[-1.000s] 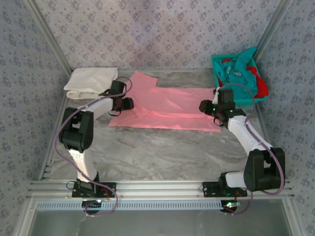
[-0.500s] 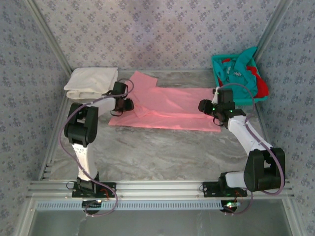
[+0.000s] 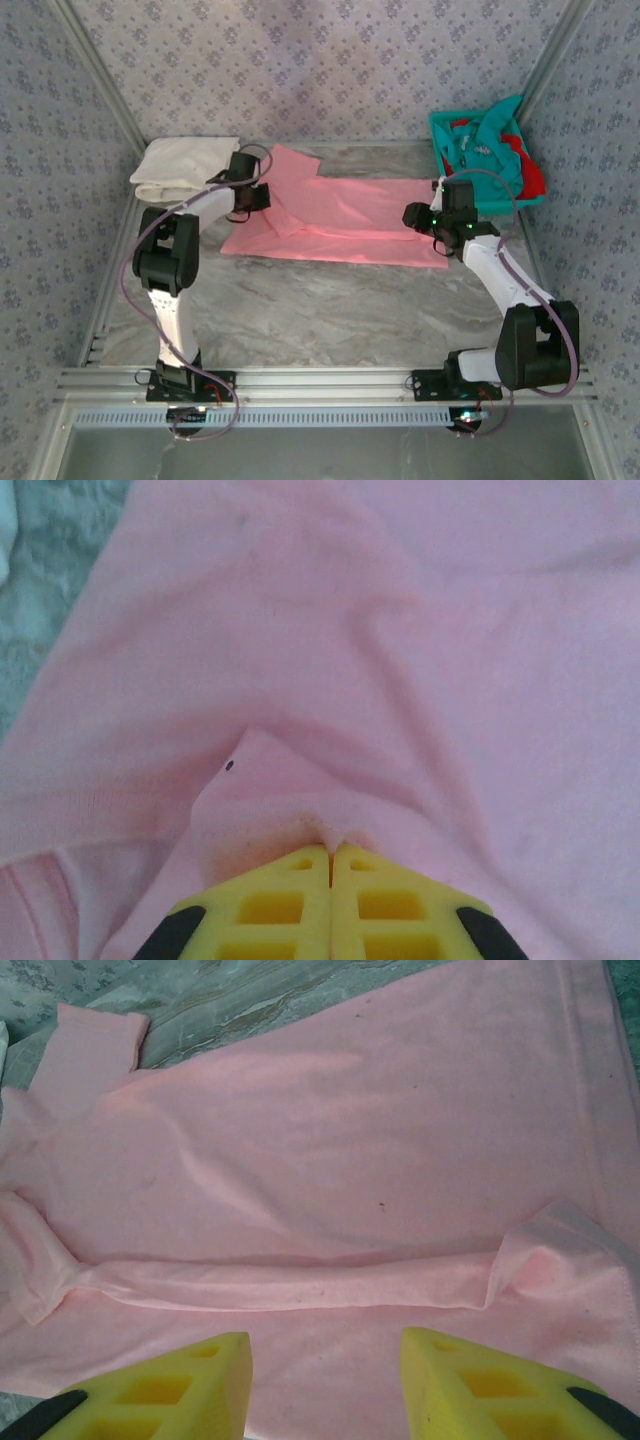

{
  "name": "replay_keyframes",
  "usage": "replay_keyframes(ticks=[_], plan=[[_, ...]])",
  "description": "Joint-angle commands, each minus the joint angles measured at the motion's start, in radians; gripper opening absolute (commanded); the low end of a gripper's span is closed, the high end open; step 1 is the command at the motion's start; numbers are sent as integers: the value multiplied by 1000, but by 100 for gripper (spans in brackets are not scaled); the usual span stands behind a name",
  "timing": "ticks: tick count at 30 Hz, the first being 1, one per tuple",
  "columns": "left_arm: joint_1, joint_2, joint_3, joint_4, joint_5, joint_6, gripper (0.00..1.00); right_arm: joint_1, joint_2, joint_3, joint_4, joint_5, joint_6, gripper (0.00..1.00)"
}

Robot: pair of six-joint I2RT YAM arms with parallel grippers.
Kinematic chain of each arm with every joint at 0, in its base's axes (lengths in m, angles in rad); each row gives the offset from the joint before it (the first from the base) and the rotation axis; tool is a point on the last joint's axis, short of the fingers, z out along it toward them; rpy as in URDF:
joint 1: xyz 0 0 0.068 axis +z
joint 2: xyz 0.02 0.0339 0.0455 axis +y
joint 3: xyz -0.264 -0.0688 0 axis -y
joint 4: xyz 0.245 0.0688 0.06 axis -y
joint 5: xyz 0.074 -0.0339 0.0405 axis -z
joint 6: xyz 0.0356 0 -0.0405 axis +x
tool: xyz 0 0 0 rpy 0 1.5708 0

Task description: Fold and stack the t-shirts

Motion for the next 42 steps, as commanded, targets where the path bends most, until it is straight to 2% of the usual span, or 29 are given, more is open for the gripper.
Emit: replay_keyframes(ticks=[1,3,12,13,15,17,20,22,25,26,28,31,35,42], plan=[[5,46,69,-41,-7,20,3,5,-21,6,-6,-11,-16,45],[5,69,97,-44,1,21,0,5,-24,5,-8,-8,-16,46],[-10,196,298,-113,43,12,2,4,-23,4,-4,-5,-16,46],[-13,211,318,-120,49,6,5,4,-19,4,-3,-6,-16,46],[-17,245,378,-139,66,-13,17,4,-13,5,-1,-7,-16,46],[-22,262,424,-144,83,-33,21,5,-8,7,2,-11,-17,46],[-37,251,461,-128,115,-46,35,3,-5,8,-2,-14,-17,46],[-50,218,458,-115,135,-52,38,4,-4,10,-8,-13,-19,46],[-60,110,348,-58,142,-77,38,2,-11,16,-20,-12,-24,46],[-59,45,253,8,148,-106,40,2,-15,15,-23,-10,-26,46],[-61,-85,68,135,143,-156,50,2,-21,10,-23,-4,-30,46],[-71,-212,-114,162,131,-181,51,4,-23,7,-18,0,-37,46],[-98,-255,-226,115,119,-185,51,9,-13,4,-1,0,-43,47],[-113,-179,-273,144,119,-202,47,31,9,18,4,-4,-36,47]])
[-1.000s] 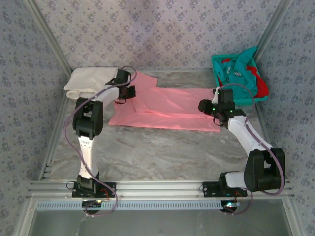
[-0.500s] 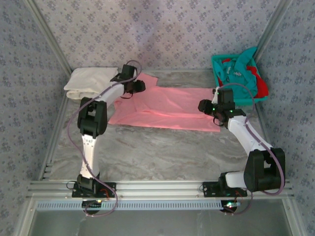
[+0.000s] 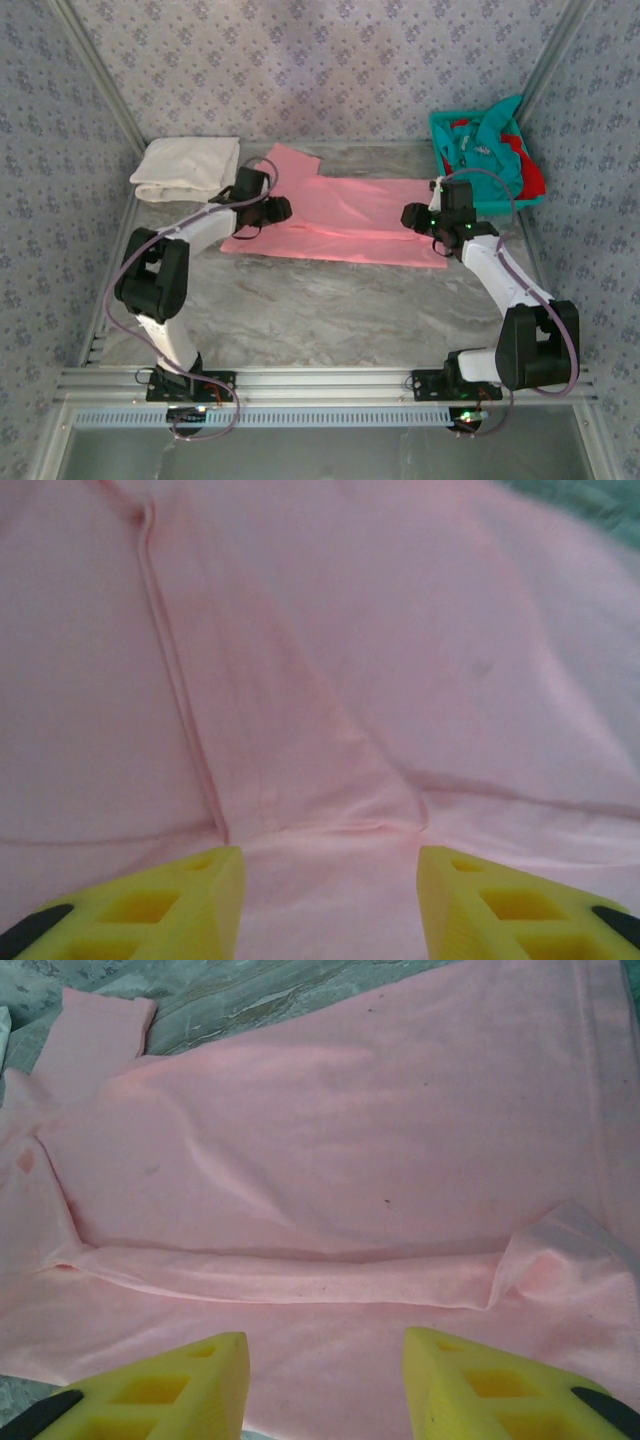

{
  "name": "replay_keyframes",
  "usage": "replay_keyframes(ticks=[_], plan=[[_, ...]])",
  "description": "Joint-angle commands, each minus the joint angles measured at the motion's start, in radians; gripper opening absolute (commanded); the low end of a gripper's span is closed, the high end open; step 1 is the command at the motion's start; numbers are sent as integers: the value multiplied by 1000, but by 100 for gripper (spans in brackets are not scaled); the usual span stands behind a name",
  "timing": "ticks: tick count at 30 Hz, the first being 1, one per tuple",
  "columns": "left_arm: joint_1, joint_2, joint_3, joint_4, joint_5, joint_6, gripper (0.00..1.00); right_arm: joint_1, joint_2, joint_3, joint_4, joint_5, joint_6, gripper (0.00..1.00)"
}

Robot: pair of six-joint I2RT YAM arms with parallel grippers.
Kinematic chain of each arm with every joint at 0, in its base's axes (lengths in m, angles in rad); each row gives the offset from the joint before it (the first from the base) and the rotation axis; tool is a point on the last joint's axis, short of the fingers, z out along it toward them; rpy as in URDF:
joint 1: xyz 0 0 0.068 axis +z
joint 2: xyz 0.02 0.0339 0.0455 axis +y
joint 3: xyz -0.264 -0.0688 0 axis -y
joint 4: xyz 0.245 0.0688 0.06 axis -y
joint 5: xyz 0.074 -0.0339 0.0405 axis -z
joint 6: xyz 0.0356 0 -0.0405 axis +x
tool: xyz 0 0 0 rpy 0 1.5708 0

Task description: Fold and stack the t-shirts

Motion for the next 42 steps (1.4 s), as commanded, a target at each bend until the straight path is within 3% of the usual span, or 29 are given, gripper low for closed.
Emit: replay_keyframes(ticks=[1,10,18,28,36,42], plan=[[-4,51,10,35,-1,-11,46,15,8,20,-1,-1,-16,47],[-10,176,66,74,0,9,39,16,-11,19,-20,16,-27,47],[-24,167,103,30,-21,29,28,16,-15,16,-23,14,-27,47],[-35,199,164,-2,-49,57,0,12,-14,9,-15,9,-23,47],[-42,229,257,-33,-66,79,0,0,-40,0,-26,14,-30,47],[-60,361,488,-152,-78,149,0,-2,-35,-8,-11,17,-25,47]])
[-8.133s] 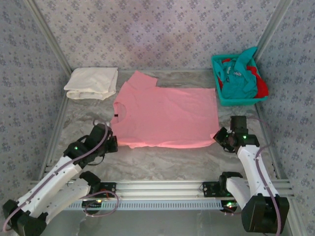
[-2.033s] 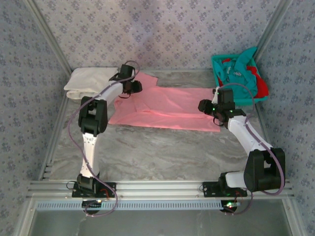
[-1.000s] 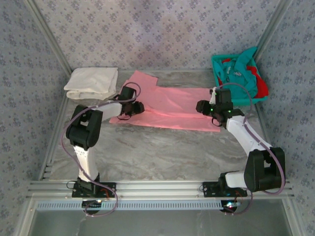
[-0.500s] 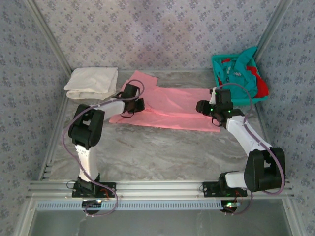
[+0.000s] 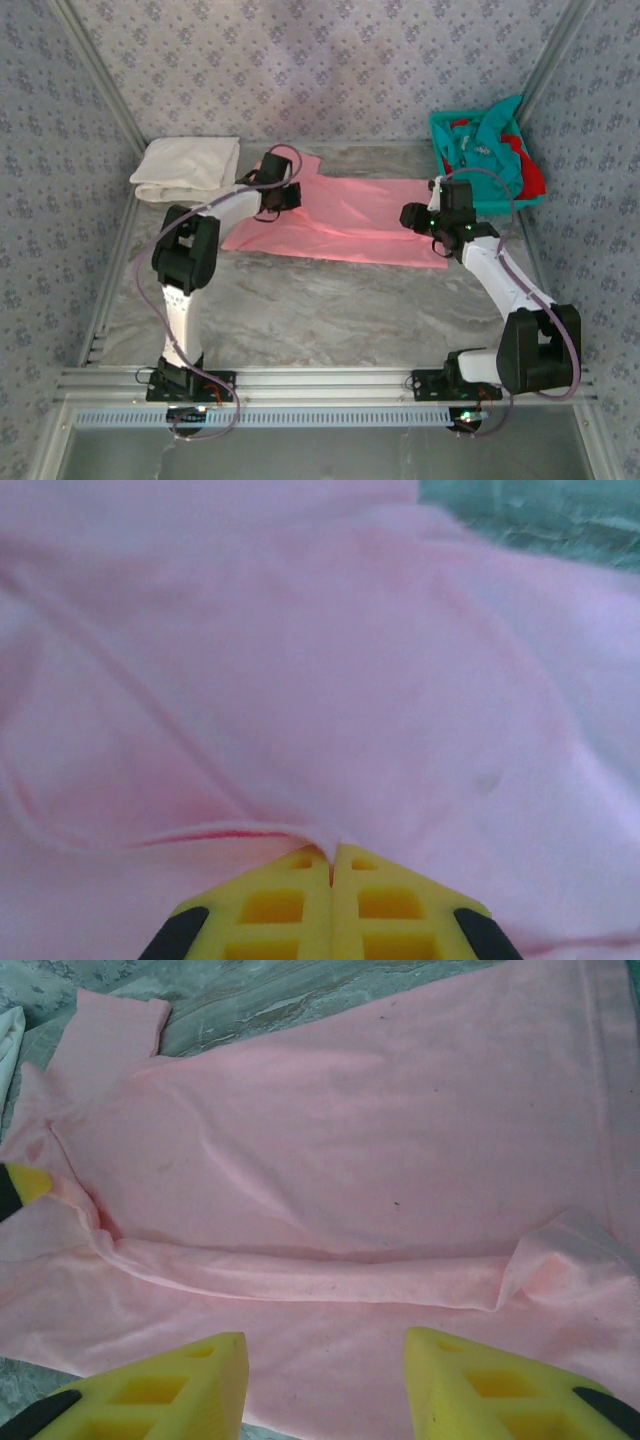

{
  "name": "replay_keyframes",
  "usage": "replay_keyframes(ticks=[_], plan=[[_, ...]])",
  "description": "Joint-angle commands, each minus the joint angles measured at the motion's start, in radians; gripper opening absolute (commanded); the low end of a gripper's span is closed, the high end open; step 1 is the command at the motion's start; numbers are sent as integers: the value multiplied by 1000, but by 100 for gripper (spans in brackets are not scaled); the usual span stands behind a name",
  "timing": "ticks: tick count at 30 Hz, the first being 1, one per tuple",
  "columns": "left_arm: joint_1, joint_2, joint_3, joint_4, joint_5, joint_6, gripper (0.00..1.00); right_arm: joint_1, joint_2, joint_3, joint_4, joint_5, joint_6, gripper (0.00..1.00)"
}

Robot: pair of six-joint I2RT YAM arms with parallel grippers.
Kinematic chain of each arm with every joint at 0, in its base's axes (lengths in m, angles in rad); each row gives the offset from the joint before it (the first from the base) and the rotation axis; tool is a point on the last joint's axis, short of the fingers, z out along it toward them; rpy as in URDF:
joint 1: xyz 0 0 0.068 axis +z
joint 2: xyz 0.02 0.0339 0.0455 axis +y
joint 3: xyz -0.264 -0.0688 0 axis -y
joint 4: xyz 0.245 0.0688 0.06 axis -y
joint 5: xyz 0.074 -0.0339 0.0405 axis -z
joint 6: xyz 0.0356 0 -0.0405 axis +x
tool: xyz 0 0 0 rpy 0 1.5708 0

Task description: Fold and stack the t-shirts

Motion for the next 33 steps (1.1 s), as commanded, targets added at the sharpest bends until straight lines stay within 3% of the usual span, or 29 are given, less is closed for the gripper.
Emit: replay_keyframes(ticks=[1,4,6,9,15,21,27,33], plan=[[-16,91,149,-106,-19,69,0,-7,-12,-7,-6,16,-16,47],[-25,178,308,-206,-30,114,37,-8,-7,-5,-6,11,-11,48],[-35,199,361,-243,-29,141,52,-9,-9,-3,-10,12,-12,48],[-53,140,372,-228,-50,165,53,-11,-10,7,-32,37,-14,49],[-3,-241,-91,101,-43,108,60,-57,-3,20,-78,73,-3,49],[113,-443,-370,23,-24,63,59,-106,50,41,-185,129,22,48],[217,-482,-615,69,5,38,55,-118,158,43,-196,101,25,37],[287,-424,-647,81,16,46,53,-106,281,84,-150,42,64,35]])
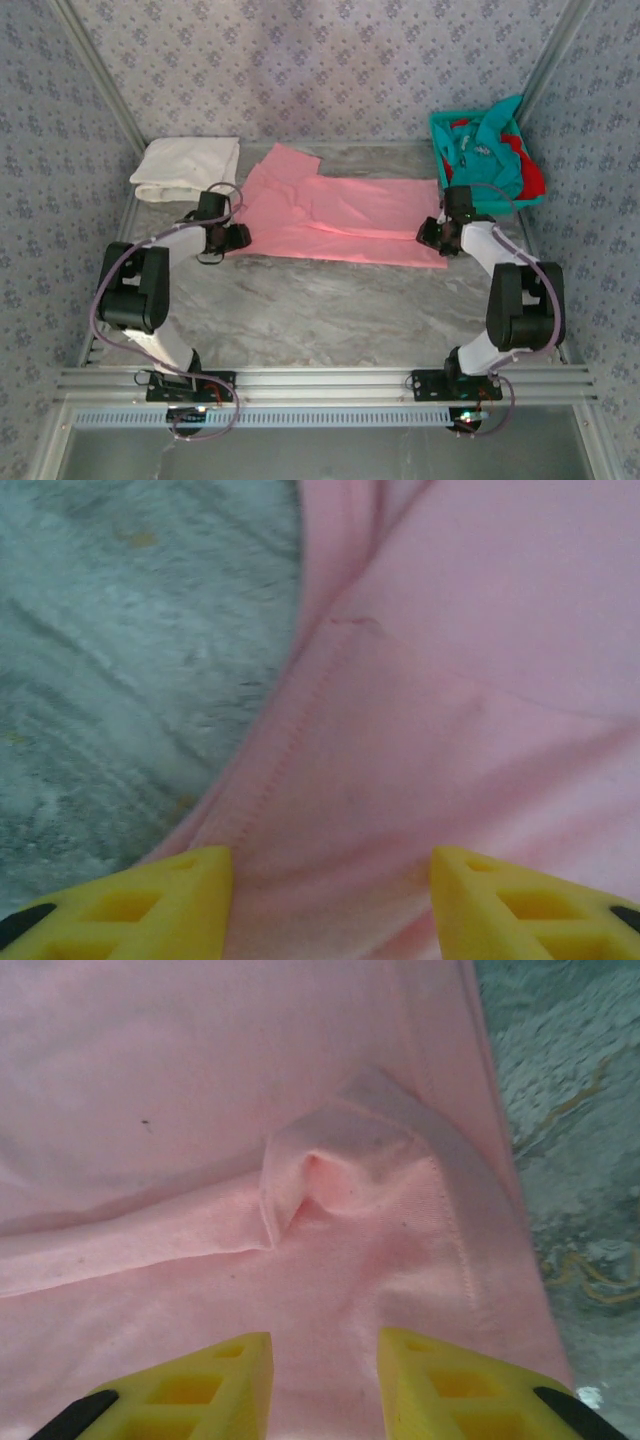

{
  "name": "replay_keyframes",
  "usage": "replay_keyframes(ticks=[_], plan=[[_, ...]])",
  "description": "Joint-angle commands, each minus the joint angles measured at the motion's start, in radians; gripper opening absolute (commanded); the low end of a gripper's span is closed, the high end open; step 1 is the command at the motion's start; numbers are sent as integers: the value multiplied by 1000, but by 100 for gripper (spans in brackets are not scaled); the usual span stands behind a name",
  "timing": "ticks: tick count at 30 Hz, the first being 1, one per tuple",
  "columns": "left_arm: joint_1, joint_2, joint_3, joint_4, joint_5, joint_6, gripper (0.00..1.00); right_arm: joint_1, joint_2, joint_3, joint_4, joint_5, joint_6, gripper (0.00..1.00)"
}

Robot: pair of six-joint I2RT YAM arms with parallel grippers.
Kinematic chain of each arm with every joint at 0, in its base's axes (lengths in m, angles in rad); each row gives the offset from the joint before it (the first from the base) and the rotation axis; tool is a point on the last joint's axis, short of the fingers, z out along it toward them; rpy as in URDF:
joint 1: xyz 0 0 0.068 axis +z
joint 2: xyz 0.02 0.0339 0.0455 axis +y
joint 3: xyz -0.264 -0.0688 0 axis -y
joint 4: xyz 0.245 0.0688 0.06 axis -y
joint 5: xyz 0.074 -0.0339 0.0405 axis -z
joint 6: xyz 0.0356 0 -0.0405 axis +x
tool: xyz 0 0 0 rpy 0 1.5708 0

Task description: Fold and stack the t-shirts

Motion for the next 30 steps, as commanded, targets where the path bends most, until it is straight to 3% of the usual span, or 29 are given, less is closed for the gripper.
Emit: replay_keyframes(ticks=[1,18,23,30], plan=[[22,15,17,26,22,-8,52,8,48,54,11,-37,41,35],[93,-92,-165,14,39,-36,46,-1,260,146,179,-62,147,28],[101,-118,-187,7,35,-36,46,-22,302,215,193,-24,163,28],[105,-147,-214,9,31,-34,46,-48,364,323,223,-65,173,27]])
